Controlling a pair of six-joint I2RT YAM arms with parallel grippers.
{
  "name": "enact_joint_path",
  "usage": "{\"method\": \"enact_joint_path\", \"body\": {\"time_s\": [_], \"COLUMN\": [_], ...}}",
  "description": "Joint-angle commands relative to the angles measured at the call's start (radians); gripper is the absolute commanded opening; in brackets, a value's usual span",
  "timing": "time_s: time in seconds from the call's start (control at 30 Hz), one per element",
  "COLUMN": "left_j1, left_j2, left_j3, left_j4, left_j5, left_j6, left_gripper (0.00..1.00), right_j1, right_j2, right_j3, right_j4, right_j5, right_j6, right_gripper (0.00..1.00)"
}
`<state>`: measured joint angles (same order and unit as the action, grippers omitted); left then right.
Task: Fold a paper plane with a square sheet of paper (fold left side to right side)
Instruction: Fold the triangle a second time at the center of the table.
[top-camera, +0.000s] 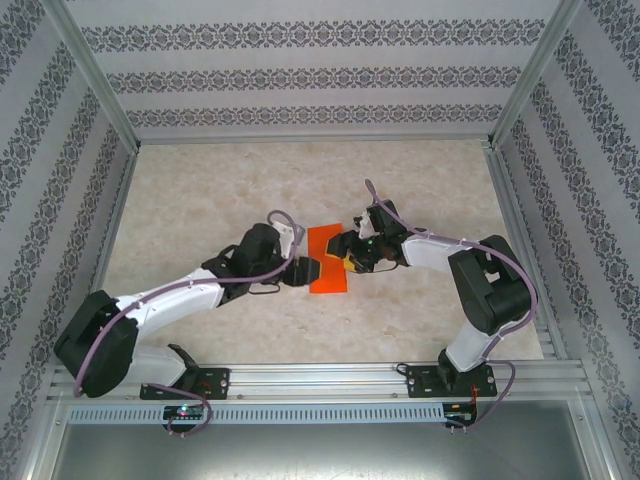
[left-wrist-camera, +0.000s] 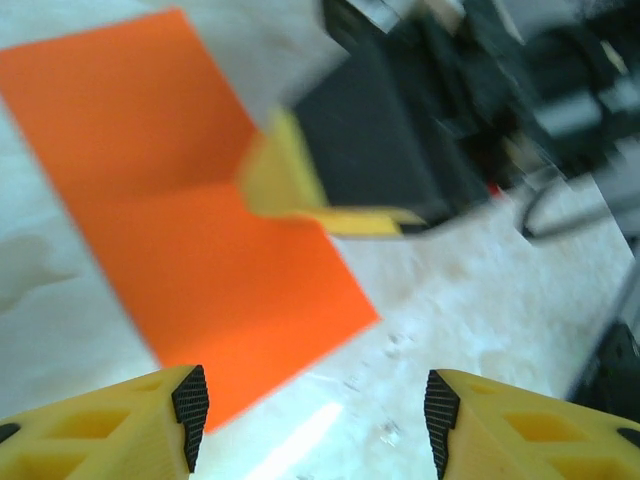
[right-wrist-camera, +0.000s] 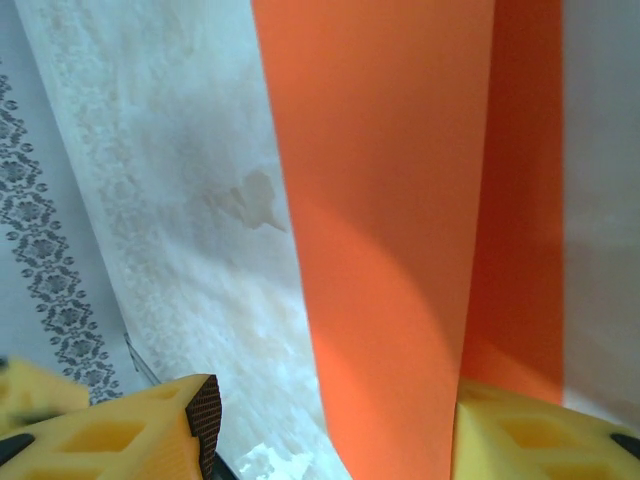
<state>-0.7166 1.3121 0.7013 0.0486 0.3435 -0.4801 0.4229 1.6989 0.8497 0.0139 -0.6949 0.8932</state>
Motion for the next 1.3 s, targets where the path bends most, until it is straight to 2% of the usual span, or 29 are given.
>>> {"method": "enact_joint_path", "body": {"time_s": [0.0,0.1,0.33,0.57,0.77,0.87,0.97,1.1,1.27], "left_j1": [-0.106,-0.202,-0.328,-0.382,-0.39,-0.389,-0.389,-0.389,-0.389], "left_j2": [-0.013,0.036,0.224,0.396,0.486,0.508,0.521,0.511,0.481], "left_j3": [0.013,0.066,0.224,0.375,0.467,0.488,0.498,0.484,0.464], "left_j4": [-0.069,-0.118,-0.201,-0.347,-0.462,-0.474,-0.476,-0.459,-0.443], "left_j5": [-0.12,-0.217,-0.383,-0.577,-0.741,-0.772,-0.775,-0.77,-0.766], "left_j6": [0.107,0.145,0.207,0.223,0.19,0.192,0.196,0.196,0.193], "left_gripper": [0.65,0.68,0.71,0.73,0.71,0.65,0.55,0.31,0.14], "right_j1": [-0.014,-0.017,-0.019,-0.019,-0.019,-0.018,-0.019,-0.019,-0.018], "right_j2": [0.004,0.002,0.014,0.018,0.021,0.025,0.025,0.023,0.022], "right_j3": [0.046,0.067,0.074,0.074,0.069,0.067,0.065,0.068,0.074], "right_j4": [0.008,-0.022,-0.03,-0.035,-0.033,-0.03,-0.03,-0.038,-0.063], "right_j5": [-0.029,-0.023,-0.015,-0.011,-0.01,-0.012,-0.012,-0.007,0.006], "right_j6": [0.017,0.002,0.001,-0.004,-0.008,-0.007,-0.007,-0.014,-0.031], "right_gripper": [0.57,0.57,0.57,0.57,0.57,0.57,0.57,0.57,0.57]}}
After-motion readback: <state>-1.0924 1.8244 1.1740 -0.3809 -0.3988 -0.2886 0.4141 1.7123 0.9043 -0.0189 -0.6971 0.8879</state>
